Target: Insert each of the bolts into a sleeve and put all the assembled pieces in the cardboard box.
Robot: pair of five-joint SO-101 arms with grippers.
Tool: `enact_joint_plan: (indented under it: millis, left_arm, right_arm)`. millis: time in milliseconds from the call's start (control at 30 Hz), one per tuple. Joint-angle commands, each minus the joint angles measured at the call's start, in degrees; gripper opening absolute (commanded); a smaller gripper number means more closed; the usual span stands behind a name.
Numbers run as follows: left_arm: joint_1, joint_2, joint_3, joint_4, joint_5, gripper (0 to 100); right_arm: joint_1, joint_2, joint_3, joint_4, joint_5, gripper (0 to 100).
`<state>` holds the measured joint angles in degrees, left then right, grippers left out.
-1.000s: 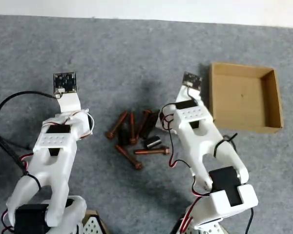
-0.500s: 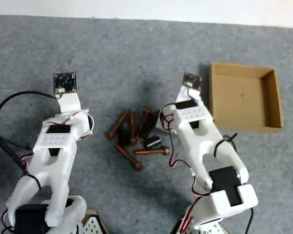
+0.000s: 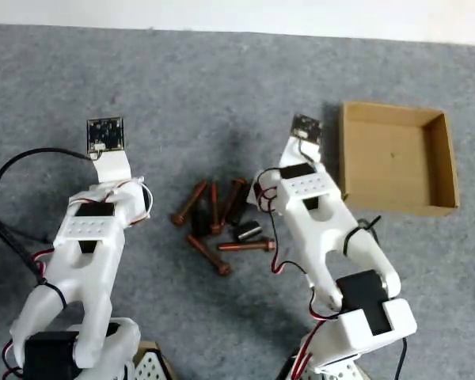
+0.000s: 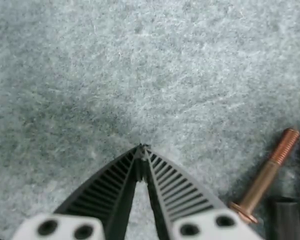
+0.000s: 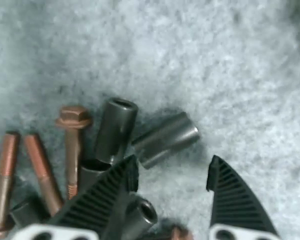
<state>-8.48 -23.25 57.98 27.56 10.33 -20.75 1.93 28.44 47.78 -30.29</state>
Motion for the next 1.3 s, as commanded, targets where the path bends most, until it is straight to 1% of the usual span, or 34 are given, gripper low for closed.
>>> enact_joint_plan:
  millis: [0,167,233,400,567,633,667,767,900,1000,1133,1267]
  left_arm:
    - [0.4,-0.4,-1.5,-1.1,0.3,1]
    - [0.4,-0.4,-1.5,-1.1,0.3,1]
    - [0.4,-0.4,-1.5,-1.1,0.3,1]
    - [0.4,-0.4,-1.5,-1.1,0.3,1]
    - [0.4,-0.4,-1.5,-1.1,0.3,1]
    - [0.4,-0.4,-1.5,-1.1,0.3,1]
    - [0.4,-0.4,-1.5,-1.1,0.3,1]
    - [0.4,-0.4,-1.5,-1.1,0.3,1]
    - [0.4,-0.4,-1.5,-1.1,0.3,1]
    - [0.4,-0.4,-1.5,-1.1,0.3,1]
    - [0.4,-0.4,-1.5,-1.1,0.3,1]
    - [0.4,-0.4,-1.5,-1.1,0.3,1]
  right_arm:
    - [0.0,-2.2,-1.6,-1.3,-5.2,21.0]
    - [0.3,-2.1,-1.6,-1.5,-5.9,21.0]
    - [0.9,-2.1,-1.3,-3.0,-6.1,21.0]
    - [2.9,-2.2,-1.3,-4.3,-10.0,21.0]
    - [3.6,-2.7,-1.3,-4.2,-10.0,21.0]
    - [3.4,-2.7,-1.3,-4.2,-9.0,21.0]
    - [3.3,-2.7,-1.3,-3.6,-6.8,21.0]
    - [3.2,-2.7,-1.7,1.5,7.7,21.0]
    - [3.6,-2.2,-2.4,1.5,27.7,21.0]
    - [3.6,-2.6,-2.5,1.5,38.2,21.1]
    - [3.5,-2.2,-2.2,0.9,43.7,21.1]
    - [3.3,-2.3,-2.2,-4.2,46.3,21.1]
